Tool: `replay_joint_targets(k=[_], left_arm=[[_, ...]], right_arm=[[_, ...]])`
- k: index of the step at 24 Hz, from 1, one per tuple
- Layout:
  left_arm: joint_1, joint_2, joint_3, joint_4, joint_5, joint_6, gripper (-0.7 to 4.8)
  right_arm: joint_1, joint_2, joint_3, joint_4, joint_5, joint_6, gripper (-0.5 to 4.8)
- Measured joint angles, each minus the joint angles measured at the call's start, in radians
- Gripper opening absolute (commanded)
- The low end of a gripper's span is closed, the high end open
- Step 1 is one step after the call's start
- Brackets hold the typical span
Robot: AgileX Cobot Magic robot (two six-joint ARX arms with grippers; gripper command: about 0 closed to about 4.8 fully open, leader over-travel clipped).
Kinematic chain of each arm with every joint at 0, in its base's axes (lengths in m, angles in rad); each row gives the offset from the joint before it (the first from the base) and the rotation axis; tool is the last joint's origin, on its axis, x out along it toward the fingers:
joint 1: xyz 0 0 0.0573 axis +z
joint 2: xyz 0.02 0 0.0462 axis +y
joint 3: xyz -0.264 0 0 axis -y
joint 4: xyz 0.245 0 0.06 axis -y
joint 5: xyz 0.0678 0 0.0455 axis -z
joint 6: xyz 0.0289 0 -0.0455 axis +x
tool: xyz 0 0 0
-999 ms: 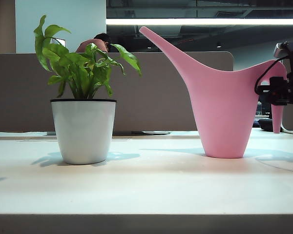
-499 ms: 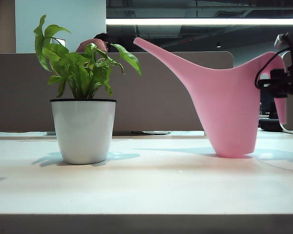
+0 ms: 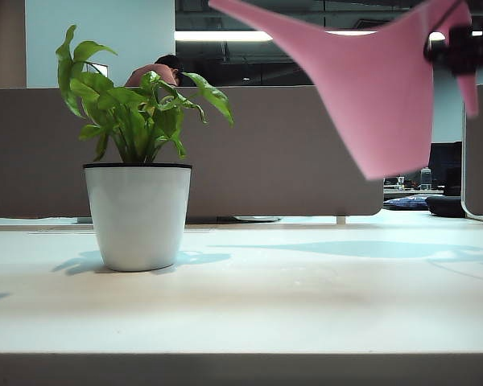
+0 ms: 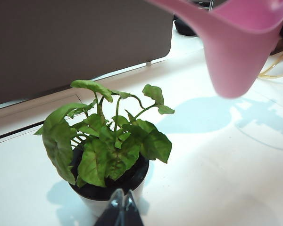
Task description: Pick up the watering can from the table, water the potted plant, and put the can back.
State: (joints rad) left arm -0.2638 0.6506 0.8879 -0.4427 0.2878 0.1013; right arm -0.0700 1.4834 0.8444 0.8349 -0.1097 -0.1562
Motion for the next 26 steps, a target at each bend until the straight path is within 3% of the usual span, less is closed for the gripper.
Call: replay_joint_targets(k=[8,19,26], left_arm=[[0.0,0.0,0.0,0.0,0.0,0.0,-0.05],[0.0,0.0,0.0,-0.002,0.0,0.0,-0.05],[0.0,0.0,0.0,-0.018,0.0,0.0,-0.05]], right_arm=[[0.034,-0.051,0.058,-0.158,0.0,-0.222,1.46],[0.142,-0.103,0.06,-0.16,-0.004,-0.509,1.46],[0.141,-0.149,0.06,-0.157,0.0,-0.592,1.46]])
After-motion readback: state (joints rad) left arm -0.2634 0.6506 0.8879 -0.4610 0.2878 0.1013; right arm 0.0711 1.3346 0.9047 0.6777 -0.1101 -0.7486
